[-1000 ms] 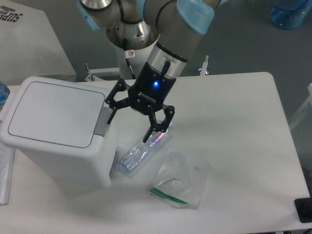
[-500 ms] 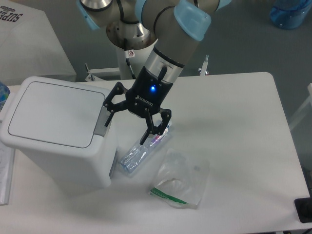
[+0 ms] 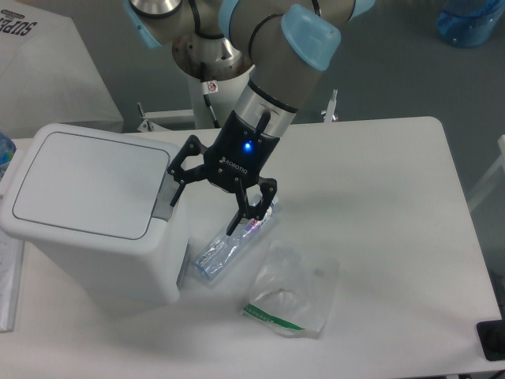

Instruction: Open the trash can

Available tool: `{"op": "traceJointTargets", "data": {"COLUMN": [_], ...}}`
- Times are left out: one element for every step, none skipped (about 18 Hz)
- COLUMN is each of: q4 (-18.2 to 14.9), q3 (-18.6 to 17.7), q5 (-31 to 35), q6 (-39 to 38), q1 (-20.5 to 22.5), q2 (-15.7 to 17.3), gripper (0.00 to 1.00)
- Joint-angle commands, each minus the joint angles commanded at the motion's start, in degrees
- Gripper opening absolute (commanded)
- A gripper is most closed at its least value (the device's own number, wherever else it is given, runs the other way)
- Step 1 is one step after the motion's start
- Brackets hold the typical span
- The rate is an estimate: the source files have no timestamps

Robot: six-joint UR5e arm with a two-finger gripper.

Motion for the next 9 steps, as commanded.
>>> {"op": "traceJointTargets", "data": {"q4": [0.00,0.00,0.00,0.00,0.00,0.00,0.00,0.00,0.00], "q3": [0.00,0.00,0.00,0.09,0.35,0.87,1.23,2.10,3.15], "q5": [0.00,0.00,0.00,-0.09,-0.09,-0.09,-0.09,-0.17,-0.09], "q6": [0.00,0.00,-0.09,-0.09,-0.17,-0.18,-0.18,-0.18,-0.09], "q1": [0.00,0.00,0.00,0.00,0.00,0.00,0.00,0.26,0.79], "q2": [0.00,0.00,0.00,0.00,0.00,0.00,0.09,0.00,-0.09], "gripper": [1.00,1.00,1.00,1.00,1.00,1.00,1.00,1.00,1.00]}}
